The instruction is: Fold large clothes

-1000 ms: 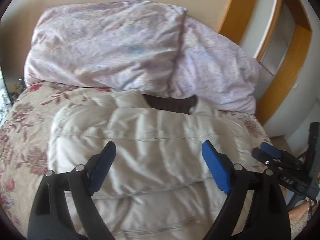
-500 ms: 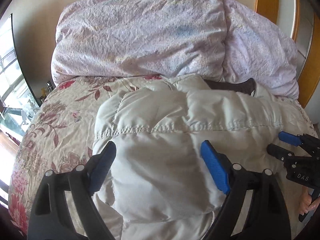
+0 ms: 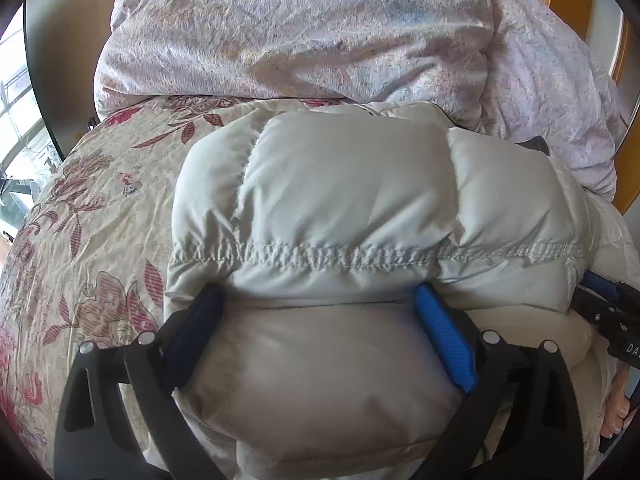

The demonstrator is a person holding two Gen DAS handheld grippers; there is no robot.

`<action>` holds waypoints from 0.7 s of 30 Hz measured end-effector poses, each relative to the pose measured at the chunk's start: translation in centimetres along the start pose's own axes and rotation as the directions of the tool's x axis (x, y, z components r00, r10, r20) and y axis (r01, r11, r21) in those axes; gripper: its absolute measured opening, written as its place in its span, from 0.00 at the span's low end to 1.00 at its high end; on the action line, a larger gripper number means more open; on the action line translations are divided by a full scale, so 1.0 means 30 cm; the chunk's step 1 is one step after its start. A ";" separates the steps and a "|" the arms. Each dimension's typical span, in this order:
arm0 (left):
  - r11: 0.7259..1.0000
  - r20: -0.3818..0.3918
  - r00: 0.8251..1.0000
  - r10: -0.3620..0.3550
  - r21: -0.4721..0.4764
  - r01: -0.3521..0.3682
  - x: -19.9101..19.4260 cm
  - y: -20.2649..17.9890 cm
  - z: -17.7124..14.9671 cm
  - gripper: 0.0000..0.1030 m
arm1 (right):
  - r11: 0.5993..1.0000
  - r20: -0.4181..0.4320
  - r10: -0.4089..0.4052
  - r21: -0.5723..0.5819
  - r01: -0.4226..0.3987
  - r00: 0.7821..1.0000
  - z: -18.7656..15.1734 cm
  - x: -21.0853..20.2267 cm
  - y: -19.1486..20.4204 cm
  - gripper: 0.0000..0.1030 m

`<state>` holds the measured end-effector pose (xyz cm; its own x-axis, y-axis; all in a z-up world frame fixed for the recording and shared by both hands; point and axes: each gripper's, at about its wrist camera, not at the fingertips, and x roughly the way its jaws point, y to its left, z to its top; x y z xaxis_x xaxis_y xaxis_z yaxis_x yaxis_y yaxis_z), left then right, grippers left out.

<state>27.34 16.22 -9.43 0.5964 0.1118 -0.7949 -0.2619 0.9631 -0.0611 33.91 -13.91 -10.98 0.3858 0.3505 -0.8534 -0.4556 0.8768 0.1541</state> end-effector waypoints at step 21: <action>0.934 -0.021 0.942 -0.335 -0.137 0.329 -0.516 0.429 -0.423 0.91 | 0.929 -0.032 0.100 0.360 -0.082 0.994 -0.398 -0.697 -0.568 0.88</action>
<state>5.11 23.79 -5.58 0.6338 -0.2225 -0.7408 -0.1526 0.9030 -0.4017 24.03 -40.10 -1.70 0.3126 0.4261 -0.8490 -0.1666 0.9045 0.3926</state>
